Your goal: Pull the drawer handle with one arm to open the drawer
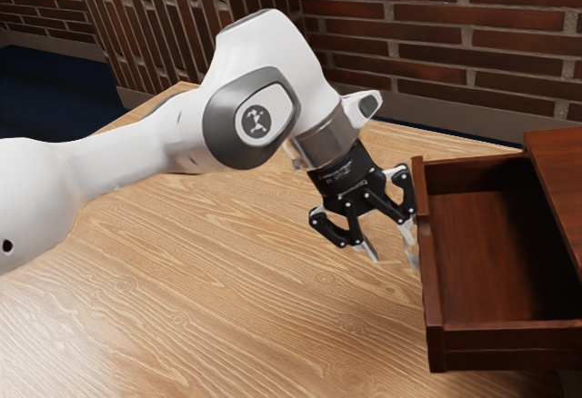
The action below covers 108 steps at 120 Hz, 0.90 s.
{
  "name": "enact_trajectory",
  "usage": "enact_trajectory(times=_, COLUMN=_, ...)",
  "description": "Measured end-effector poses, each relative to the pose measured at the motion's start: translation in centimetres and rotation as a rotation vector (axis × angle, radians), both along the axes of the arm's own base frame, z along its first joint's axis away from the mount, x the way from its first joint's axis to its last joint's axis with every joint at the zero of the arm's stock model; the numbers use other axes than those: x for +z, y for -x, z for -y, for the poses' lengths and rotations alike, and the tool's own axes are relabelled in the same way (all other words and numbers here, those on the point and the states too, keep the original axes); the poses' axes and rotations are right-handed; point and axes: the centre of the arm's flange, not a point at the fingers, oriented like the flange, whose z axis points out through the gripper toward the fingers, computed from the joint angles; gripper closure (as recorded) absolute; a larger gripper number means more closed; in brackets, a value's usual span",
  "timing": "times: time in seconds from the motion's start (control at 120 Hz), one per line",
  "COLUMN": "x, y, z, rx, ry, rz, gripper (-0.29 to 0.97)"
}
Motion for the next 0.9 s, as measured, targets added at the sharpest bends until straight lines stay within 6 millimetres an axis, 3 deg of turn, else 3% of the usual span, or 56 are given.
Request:
enact_trajectory(times=0.717, x=0.8, y=2.3, z=-1.9, rx=-0.008, ry=-0.055, rz=-0.046, gripper=0.4)
enact_trajectory(times=0.9, x=0.8, y=2.3, z=-2.0, rx=-0.009, ry=-0.056, rz=-0.052, gripper=0.33)
